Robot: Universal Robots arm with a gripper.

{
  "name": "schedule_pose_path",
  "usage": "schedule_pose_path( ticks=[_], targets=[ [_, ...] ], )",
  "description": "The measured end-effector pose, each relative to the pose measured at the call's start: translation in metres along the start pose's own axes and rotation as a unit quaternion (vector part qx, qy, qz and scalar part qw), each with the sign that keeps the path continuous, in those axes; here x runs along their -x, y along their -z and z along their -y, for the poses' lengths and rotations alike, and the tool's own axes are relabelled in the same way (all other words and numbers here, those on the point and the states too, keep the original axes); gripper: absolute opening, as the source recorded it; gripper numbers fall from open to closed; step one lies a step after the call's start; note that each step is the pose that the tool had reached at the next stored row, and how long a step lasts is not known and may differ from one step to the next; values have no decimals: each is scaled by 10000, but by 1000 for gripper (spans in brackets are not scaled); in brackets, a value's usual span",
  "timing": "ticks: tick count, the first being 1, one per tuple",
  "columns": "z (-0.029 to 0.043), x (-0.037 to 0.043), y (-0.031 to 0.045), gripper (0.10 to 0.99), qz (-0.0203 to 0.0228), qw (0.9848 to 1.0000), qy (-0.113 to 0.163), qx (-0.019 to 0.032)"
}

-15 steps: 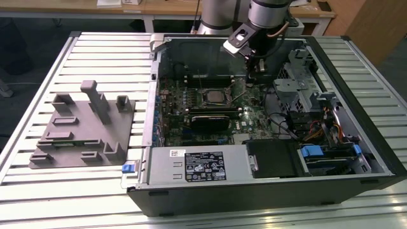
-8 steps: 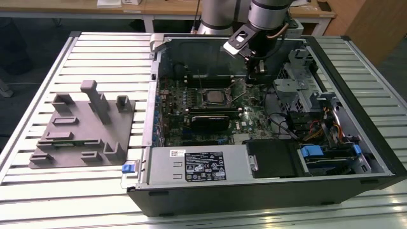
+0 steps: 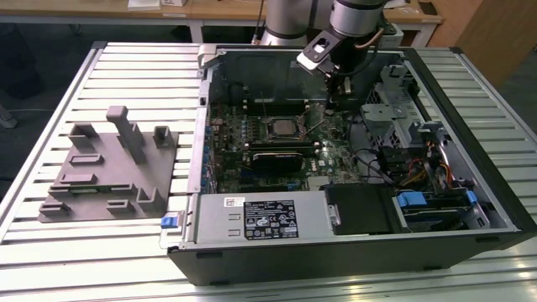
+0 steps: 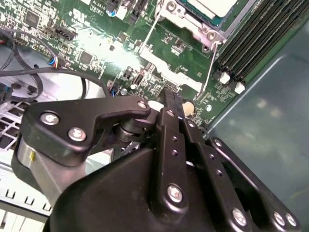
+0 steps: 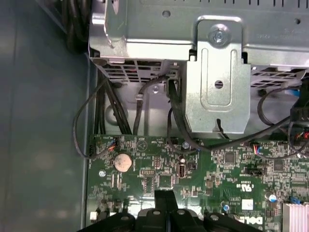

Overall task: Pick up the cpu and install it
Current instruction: 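Close the cpu cover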

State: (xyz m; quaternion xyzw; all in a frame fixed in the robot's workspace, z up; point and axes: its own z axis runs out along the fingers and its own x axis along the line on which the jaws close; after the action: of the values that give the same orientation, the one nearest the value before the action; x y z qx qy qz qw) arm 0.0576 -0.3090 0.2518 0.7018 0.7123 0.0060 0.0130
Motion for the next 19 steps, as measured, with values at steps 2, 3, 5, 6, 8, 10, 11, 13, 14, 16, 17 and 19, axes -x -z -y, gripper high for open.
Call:
schedule_pose_path(
  ticks=[2, 3, 5, 6, 8, 10, 11, 13, 14, 16, 17, 19],
  targets=[
    [0, 0, -34, 106, 0, 10000, -1, -10],
    [1, 0, -51, 106, 0, 10000, 0, -14],
    [2, -1, -69, 106, -1, 10000, 0, -16],
    [8, -1, -68, 106, 1, 10000, 0, -17],
    [32, -1, -68, 106, 0, 10000, 0, -17],
    [81, -2, -62, 106, -10, 10000, 0, -17],
    [109, -2, -58, 106, -18, 10000, 0, -17],
    [168, -3, -47, 106, -38, 10000, -1, -16],
    [195, -3, -38, 106, -46, 10000, -1, -16],
    [246, -4, -25, 106, -59, 10000, -2, -16],
    [268, -5, -24, 106, -68, 10000, -2, -16],
    [315, -5, -23, 106, -76, 10000, -2, -15]
  ],
)
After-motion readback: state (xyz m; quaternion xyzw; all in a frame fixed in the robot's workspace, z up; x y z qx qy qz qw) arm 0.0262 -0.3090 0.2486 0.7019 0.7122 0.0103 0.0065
